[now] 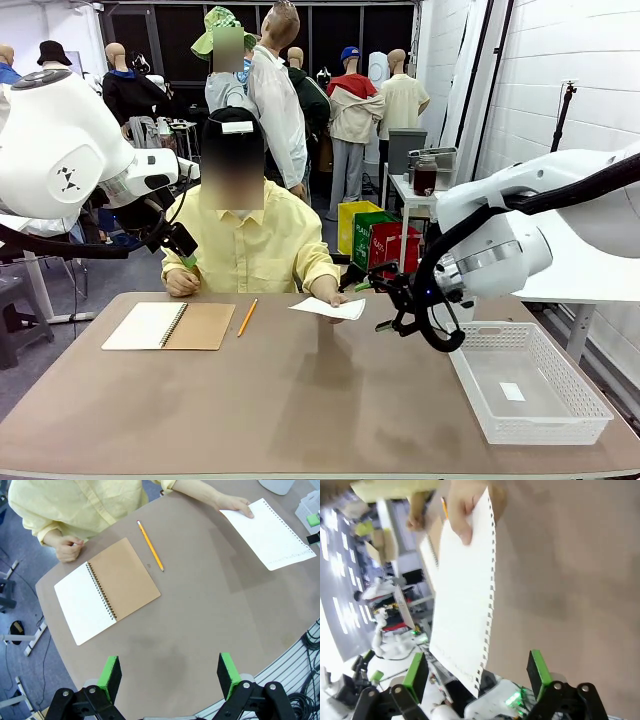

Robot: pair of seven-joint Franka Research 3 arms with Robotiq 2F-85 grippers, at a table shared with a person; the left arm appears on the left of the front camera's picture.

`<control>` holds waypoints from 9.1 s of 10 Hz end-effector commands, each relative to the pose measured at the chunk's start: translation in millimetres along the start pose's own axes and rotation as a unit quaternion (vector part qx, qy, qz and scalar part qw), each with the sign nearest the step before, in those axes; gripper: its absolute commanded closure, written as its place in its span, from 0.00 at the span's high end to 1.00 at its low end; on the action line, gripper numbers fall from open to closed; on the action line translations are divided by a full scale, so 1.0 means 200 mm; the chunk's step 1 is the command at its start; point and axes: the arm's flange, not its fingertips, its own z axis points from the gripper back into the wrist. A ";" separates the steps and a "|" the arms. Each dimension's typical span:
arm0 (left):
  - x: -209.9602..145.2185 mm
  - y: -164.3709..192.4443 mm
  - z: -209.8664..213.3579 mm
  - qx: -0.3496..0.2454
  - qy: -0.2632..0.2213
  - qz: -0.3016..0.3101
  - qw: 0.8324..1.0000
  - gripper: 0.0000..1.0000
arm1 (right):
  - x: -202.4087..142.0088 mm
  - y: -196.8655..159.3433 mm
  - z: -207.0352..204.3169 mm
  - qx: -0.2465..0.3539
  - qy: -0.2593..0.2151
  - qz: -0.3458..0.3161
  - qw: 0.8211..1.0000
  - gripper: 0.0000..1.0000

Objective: Sort the paper based on its condition.
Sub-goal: If a person hands you a paper, place it in the Organizing basket , and if it's crumpled, put it in the Trash can.

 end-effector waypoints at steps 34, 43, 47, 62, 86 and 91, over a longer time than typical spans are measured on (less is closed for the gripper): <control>0.00 0.00 0.00 -0.001 -0.003 0.000 1.000 1.00 | 0.12 0.09 1.03 -0.216 0.040 0.291 0.931 0.00; 0.00 0.00 0.00 -0.001 -0.003 0.000 1.000 1.00 | 0.22 -0.36 0.91 -0.320 -0.023 0.269 0.908 0.00; 0.00 0.00 0.00 -0.001 -0.003 0.000 1.000 1.00 | 0.23 -0.49 0.95 -0.371 -0.061 0.231 0.897 0.00; 0.00 0.00 0.00 -0.001 -0.003 0.000 1.000 1.00 | 0.31 -0.74 0.75 -0.416 -0.038 0.135 0.898 0.19; 0.00 0.00 0.00 -0.001 -0.003 0.000 1.000 1.00 | 0.33 -0.49 0.90 -0.454 -0.003 0.106 0.885 1.00; 0.00 0.00 0.00 -0.001 -0.003 0.000 1.000 1.00 | 0.33 -0.49 0.90 -0.454 -0.003 0.106 0.885 1.00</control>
